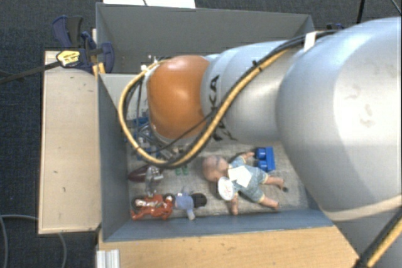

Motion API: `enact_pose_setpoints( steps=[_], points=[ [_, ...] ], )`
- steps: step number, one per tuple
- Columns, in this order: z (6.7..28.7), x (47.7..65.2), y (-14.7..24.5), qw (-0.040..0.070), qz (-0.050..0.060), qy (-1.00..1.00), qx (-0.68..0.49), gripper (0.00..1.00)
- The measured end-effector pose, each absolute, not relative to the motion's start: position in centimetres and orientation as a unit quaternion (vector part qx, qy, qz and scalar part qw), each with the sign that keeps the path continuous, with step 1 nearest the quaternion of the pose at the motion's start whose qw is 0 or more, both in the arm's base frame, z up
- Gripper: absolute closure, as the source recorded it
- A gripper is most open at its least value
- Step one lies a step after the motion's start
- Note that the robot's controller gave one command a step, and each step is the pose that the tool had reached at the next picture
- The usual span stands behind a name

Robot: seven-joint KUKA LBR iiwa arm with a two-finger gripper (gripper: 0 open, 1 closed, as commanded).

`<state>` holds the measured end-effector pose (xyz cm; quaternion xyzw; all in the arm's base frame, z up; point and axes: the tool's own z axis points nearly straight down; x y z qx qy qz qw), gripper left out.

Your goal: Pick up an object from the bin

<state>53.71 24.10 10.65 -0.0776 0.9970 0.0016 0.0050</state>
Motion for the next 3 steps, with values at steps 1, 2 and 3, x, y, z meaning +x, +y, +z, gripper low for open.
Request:
enact_pose_setpoints(
  steps=[1,2,3],
  points=[
    [7.84,55.19,25.84,0.011,0.004,0.99,-0.141,0.0],
    [7.12,55.31,25.16,0.002,0.003,0.993,-0.117,0.0],
    [7.8,55.33,25.75,0.003,0.001,0.99,-0.139,0.0]
  ],
)
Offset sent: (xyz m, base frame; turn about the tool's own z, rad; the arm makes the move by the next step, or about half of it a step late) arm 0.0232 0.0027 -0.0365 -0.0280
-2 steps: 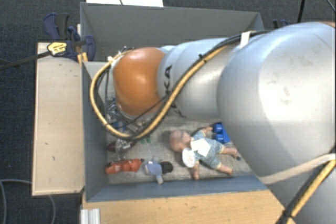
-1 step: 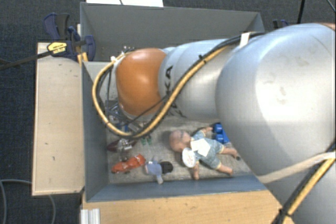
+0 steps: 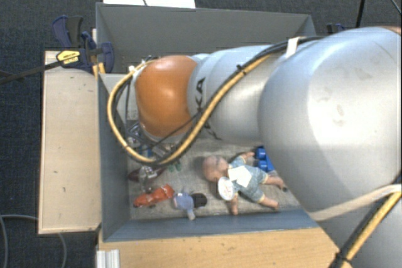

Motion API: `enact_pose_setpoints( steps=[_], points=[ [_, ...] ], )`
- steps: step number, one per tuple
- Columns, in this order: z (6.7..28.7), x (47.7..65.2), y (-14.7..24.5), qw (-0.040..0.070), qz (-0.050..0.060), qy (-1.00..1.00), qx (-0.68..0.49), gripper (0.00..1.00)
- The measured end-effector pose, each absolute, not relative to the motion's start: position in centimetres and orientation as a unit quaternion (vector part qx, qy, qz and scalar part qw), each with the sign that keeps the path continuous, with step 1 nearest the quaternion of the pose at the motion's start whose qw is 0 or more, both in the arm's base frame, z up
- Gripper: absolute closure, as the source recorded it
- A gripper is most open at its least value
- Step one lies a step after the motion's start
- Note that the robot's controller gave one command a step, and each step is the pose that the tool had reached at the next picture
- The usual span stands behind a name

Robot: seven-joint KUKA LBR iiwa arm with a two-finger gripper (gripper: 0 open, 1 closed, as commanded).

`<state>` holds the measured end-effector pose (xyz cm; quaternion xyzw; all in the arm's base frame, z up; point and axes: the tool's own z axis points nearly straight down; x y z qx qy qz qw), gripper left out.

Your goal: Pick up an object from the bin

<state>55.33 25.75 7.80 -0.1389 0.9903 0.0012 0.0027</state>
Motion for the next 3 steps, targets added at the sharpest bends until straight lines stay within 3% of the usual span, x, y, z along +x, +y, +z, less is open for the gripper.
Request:
enact_pose_setpoints(
  steps=[1,3],
  points=[
    [7.36,55.34,25.41,0.0,0.002,0.993,-0.118,1.0],
    [7.76,55.19,25.32,-0.001,0.001,0.993,-0.117,1.0]
  ],
)
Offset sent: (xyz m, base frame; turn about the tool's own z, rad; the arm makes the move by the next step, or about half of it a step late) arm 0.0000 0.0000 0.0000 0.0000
